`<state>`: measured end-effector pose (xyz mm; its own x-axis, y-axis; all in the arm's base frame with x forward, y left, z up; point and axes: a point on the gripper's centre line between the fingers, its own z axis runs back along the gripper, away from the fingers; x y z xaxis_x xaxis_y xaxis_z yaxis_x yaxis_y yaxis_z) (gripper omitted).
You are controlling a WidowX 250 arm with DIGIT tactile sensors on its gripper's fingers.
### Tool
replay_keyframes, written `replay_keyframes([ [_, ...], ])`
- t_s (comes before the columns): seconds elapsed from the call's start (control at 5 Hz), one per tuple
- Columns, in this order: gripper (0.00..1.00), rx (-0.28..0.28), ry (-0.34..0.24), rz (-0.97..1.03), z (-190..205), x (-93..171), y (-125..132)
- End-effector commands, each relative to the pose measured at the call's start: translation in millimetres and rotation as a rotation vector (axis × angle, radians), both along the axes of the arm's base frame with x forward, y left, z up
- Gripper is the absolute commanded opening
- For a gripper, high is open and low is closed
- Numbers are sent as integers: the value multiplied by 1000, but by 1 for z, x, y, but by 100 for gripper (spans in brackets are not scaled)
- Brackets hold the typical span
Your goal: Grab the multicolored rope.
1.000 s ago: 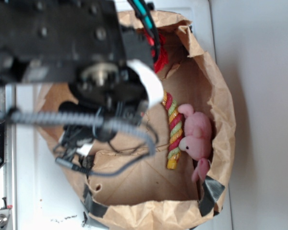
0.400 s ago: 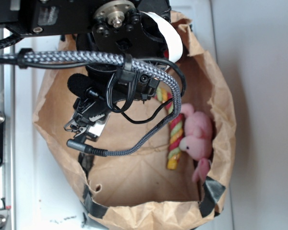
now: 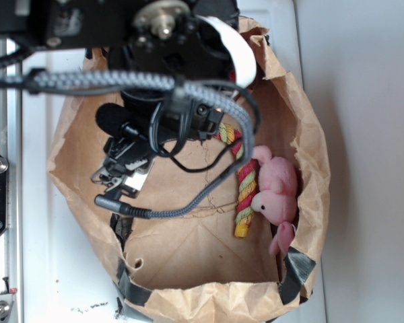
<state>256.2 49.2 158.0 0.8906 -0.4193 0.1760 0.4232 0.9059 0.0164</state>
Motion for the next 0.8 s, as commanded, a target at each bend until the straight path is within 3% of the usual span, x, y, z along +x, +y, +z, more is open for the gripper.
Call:
replay_keyframes([
  [0.0, 100, 14, -50, 5, 15, 6, 2],
  [0.6, 100, 78, -136, -58, -32, 15, -21],
])
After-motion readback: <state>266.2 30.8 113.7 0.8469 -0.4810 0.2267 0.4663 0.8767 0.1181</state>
